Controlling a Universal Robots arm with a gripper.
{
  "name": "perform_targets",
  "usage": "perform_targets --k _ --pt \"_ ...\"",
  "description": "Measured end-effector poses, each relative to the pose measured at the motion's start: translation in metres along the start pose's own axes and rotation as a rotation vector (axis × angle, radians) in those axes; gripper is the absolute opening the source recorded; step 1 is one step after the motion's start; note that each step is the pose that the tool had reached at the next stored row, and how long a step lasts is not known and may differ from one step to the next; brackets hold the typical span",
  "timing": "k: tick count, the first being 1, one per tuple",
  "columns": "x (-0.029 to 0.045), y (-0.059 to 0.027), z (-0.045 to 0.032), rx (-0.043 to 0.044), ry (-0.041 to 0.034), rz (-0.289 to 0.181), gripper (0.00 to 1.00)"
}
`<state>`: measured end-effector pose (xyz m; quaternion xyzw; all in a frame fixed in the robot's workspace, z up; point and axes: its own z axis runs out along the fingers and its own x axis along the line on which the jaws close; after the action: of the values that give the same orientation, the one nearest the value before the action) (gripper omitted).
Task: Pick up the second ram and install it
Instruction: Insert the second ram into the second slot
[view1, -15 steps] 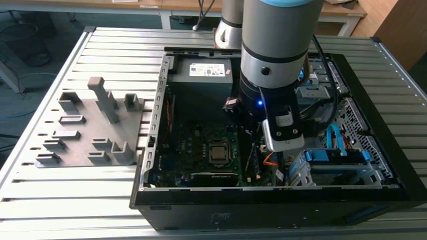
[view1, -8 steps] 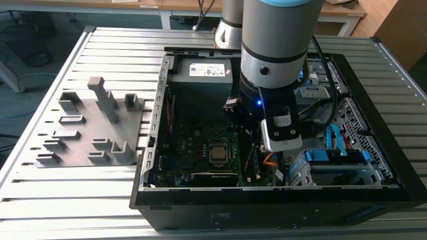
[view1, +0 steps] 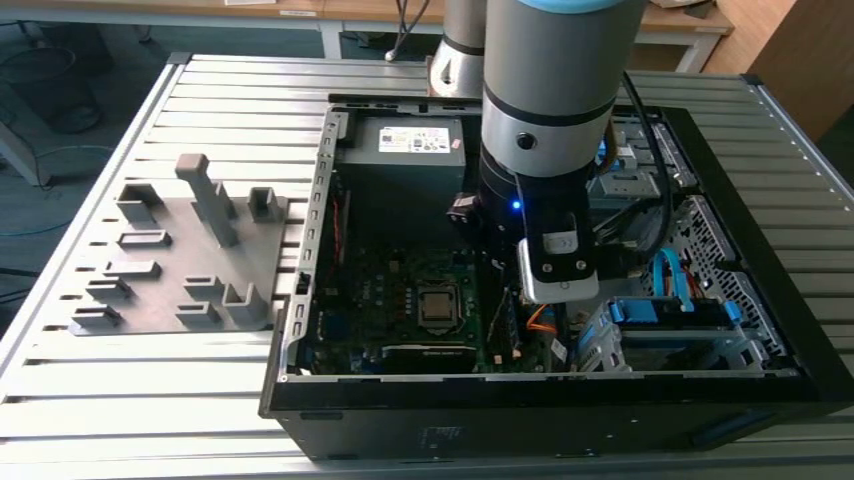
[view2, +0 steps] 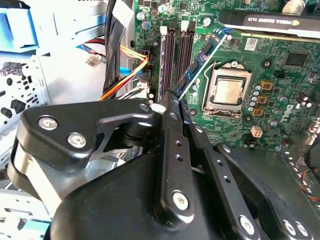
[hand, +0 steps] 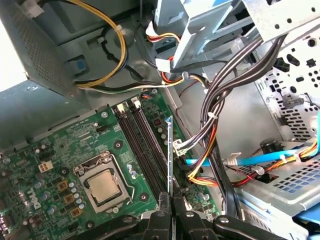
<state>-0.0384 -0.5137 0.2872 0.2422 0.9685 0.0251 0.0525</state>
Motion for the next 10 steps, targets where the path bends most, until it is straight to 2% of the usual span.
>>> perform_targets --k 2,5,10 --pt "0.0000 -0.0001 0.0000 -0.0008 0.0005 0.004 0.13" --pt "0.0001 -0.0001 0.0004 -0.0205 0.0115 -0.009 0.13" --pt "0.0001 -0.0001 0.0015 -0.0286 0.0191 -0.096 0.13"
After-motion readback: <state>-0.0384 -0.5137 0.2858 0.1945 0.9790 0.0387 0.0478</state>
